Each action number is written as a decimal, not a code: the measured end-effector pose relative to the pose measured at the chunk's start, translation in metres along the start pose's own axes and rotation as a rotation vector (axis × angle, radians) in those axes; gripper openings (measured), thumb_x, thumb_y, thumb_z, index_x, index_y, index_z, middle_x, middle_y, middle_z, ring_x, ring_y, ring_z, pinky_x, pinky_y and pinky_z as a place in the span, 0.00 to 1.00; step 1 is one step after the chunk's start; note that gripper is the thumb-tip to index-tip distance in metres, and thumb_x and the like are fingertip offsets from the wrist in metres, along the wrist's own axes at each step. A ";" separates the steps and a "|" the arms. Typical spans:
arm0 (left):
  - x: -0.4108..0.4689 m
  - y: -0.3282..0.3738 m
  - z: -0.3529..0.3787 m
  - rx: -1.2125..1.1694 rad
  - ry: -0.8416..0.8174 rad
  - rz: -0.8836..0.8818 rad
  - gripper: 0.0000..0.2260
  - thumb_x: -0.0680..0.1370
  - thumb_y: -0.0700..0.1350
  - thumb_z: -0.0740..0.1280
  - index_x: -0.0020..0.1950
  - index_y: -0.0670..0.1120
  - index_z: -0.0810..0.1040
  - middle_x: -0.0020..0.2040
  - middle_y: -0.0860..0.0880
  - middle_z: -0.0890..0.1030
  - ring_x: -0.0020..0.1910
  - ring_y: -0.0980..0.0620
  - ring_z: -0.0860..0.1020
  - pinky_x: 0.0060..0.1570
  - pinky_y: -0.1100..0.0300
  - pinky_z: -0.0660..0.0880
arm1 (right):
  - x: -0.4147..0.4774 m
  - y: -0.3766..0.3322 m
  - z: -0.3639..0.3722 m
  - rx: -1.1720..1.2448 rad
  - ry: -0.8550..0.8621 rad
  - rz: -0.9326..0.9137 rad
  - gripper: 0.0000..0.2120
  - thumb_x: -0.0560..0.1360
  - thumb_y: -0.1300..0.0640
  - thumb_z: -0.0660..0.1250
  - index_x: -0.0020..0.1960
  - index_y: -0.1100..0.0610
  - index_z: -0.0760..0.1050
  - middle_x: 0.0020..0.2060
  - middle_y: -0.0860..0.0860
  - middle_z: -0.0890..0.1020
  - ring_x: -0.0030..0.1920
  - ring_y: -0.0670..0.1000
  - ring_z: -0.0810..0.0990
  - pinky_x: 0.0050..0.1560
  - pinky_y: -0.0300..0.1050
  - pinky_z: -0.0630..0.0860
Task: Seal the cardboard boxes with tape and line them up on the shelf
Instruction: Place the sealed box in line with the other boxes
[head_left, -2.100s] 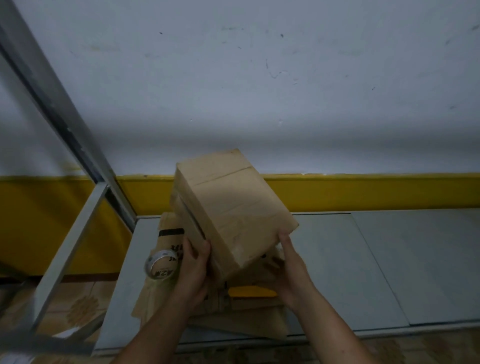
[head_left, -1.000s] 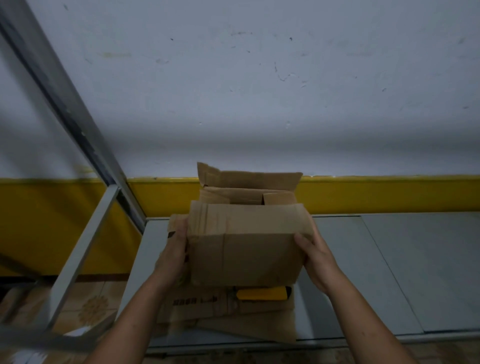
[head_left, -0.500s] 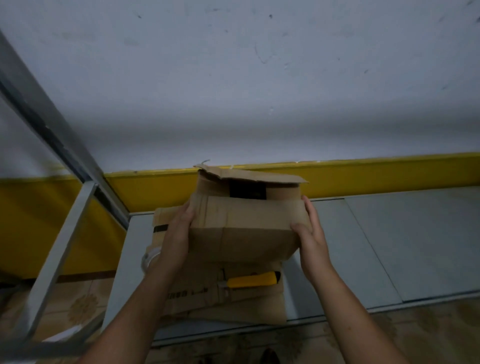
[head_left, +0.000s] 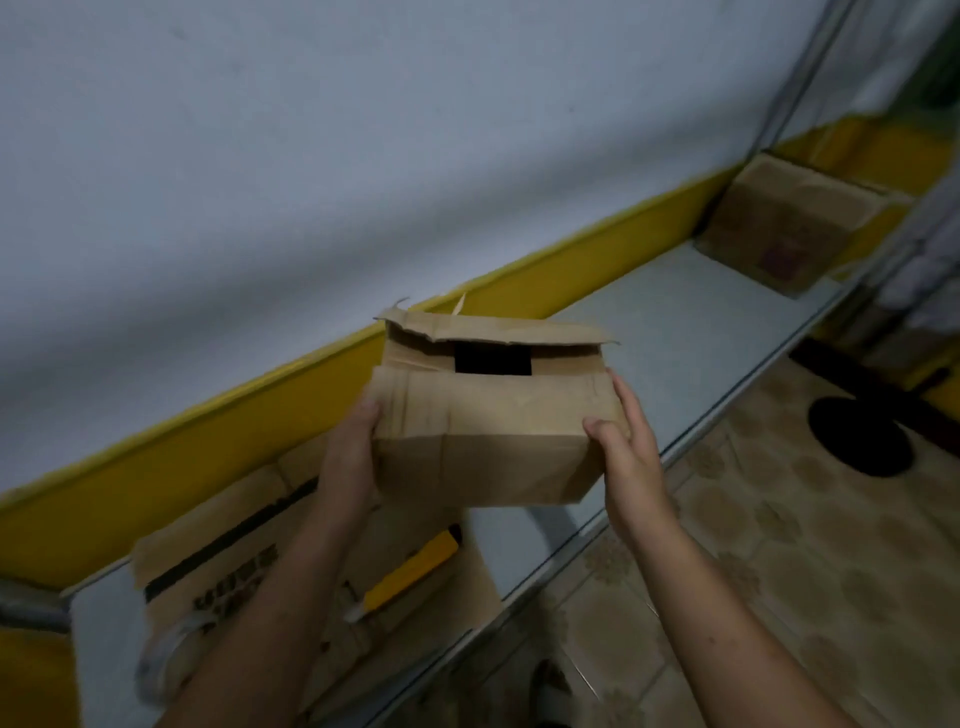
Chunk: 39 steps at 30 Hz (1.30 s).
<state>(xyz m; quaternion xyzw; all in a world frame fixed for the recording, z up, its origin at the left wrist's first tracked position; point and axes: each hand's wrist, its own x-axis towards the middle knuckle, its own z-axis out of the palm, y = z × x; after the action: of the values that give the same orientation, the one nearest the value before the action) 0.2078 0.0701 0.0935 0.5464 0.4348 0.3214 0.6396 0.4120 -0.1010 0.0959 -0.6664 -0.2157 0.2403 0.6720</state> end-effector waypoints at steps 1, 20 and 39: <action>0.002 0.003 0.016 0.001 -0.028 0.004 0.16 0.82 0.64 0.59 0.61 0.60 0.81 0.62 0.55 0.82 0.63 0.53 0.78 0.70 0.42 0.73 | 0.000 -0.004 -0.014 -0.001 0.039 -0.010 0.36 0.71 0.51 0.65 0.79 0.46 0.66 0.63 0.33 0.75 0.57 0.27 0.75 0.54 0.28 0.73; 0.014 0.007 0.400 0.030 -0.451 -0.043 0.25 0.77 0.66 0.63 0.67 0.54 0.82 0.64 0.51 0.84 0.65 0.52 0.81 0.71 0.44 0.74 | 0.068 -0.034 -0.341 0.018 0.514 0.019 0.28 0.82 0.60 0.65 0.78 0.43 0.65 0.60 0.33 0.75 0.55 0.34 0.77 0.51 0.35 0.75; 0.162 0.008 0.698 0.005 -0.491 -0.099 0.10 0.86 0.58 0.61 0.57 0.58 0.80 0.61 0.51 0.82 0.62 0.52 0.79 0.64 0.50 0.74 | 0.294 -0.025 -0.523 -0.005 0.610 0.037 0.30 0.81 0.56 0.67 0.78 0.38 0.63 0.67 0.41 0.77 0.63 0.45 0.79 0.62 0.52 0.80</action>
<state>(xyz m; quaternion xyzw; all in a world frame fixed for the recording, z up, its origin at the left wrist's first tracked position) 0.9085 -0.0778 0.0855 0.5879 0.2933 0.1462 0.7396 0.9648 -0.3351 0.1019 -0.7134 0.0074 0.0409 0.6995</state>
